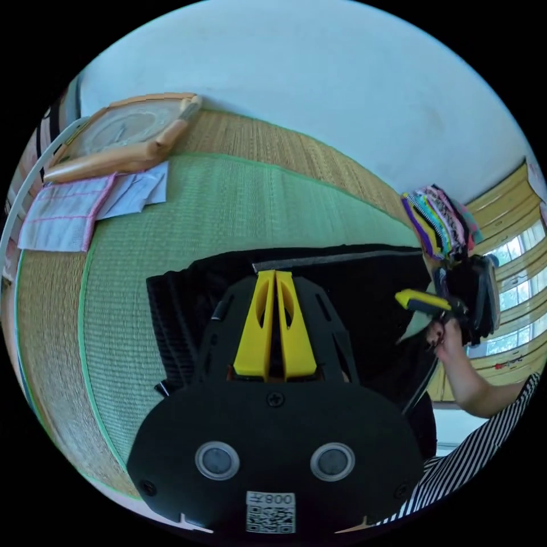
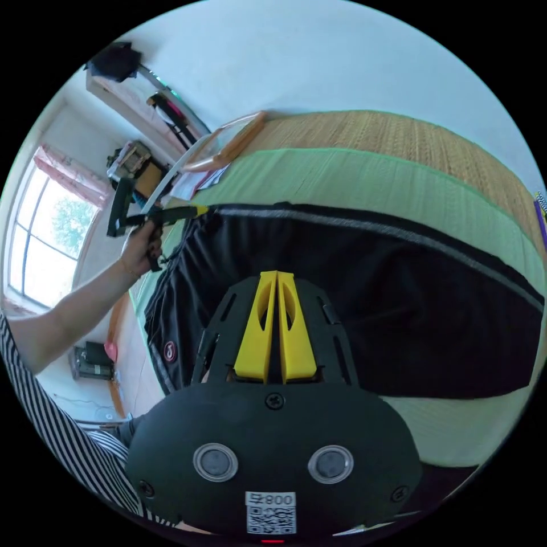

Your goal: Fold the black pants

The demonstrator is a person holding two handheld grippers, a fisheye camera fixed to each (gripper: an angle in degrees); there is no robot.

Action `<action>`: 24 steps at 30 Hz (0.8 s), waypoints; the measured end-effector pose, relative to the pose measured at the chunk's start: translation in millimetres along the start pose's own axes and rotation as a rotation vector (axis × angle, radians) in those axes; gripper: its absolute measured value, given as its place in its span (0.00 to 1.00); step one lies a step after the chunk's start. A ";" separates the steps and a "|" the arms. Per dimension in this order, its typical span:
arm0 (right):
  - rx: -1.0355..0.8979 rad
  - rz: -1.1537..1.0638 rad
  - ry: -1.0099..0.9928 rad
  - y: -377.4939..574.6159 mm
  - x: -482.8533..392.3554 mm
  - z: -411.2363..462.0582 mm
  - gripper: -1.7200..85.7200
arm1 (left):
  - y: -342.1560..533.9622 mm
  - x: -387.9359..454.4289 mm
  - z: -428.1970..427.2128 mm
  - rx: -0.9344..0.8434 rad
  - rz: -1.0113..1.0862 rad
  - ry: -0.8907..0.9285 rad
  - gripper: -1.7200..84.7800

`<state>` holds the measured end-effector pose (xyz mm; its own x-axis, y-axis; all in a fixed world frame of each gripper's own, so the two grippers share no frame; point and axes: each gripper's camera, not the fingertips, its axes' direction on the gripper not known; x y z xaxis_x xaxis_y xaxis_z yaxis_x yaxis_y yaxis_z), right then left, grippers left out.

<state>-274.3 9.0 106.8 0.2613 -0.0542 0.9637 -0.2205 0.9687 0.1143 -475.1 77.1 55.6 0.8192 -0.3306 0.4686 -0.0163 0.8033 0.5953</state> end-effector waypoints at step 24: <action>-0.366 -0.364 -0.233 93.6 -196.7 75.5 0.02 | 175.3 -18.6 -42.7 -0.164 -0.176 0.030 0.02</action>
<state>-417.3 92.0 -53.9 0.0357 -0.4127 0.9102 0.1959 0.8960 0.3986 -468.8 245.2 123.4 0.8179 -0.4598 0.3459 0.2195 0.8051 0.5511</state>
